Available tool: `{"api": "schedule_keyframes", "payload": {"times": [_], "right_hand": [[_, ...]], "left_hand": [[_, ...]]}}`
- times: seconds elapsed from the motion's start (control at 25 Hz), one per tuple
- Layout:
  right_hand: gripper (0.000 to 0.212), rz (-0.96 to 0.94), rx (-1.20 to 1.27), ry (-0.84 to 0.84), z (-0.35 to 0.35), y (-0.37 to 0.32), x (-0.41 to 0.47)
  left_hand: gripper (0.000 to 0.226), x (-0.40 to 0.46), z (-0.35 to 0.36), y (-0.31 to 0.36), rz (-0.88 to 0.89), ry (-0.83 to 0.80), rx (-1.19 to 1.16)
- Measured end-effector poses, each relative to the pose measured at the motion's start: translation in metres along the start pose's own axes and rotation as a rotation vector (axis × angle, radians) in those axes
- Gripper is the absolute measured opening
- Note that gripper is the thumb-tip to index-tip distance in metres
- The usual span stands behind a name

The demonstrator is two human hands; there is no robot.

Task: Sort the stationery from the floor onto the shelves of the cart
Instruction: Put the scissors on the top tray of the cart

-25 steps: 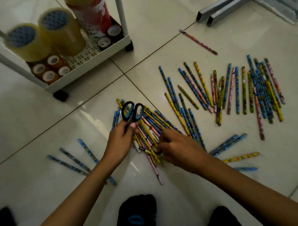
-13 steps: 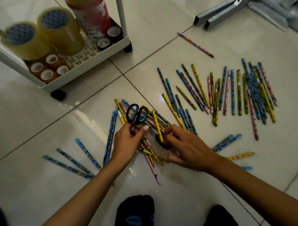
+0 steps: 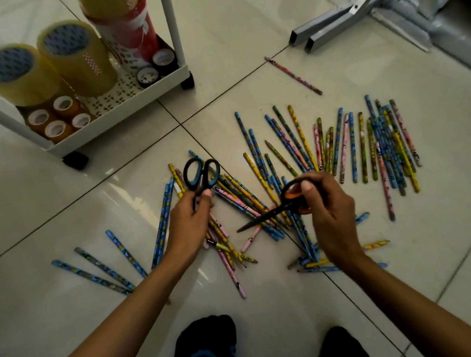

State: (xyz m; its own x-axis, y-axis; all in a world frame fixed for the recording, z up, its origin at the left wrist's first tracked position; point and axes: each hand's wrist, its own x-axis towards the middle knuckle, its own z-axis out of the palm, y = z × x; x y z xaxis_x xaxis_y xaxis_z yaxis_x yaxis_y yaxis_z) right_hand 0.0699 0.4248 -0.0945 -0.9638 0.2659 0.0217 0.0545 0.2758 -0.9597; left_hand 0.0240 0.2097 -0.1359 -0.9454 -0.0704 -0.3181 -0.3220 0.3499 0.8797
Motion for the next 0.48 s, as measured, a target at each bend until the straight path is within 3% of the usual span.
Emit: {"api": "schedule_keyframes", "payload": {"times": [0.12,0.28,0.36,0.48], "right_hand": [[0.013,-0.010,0.022,-0.119,-0.004,-0.026,0.030],[0.016,-0.084,-0.057,-0.268,0.011,-0.045,0.065],[0.016,-0.109,-0.099,-0.287,0.018,-0.048,0.080],[0.018,-0.140,-0.182,-0.253,0.026,-0.043,0.097]], "left_hand": [[0.021,0.006,-0.003,0.026,0.001,-0.097,-0.171],[0.036,0.004,0.008,0.066,-0.092,-0.426,-0.198],[0.042,-0.002,0.013,0.079,-0.120,-0.565,-0.197],[0.040,-0.002,0.020,0.088,-0.123,-0.618,-0.246]]}}
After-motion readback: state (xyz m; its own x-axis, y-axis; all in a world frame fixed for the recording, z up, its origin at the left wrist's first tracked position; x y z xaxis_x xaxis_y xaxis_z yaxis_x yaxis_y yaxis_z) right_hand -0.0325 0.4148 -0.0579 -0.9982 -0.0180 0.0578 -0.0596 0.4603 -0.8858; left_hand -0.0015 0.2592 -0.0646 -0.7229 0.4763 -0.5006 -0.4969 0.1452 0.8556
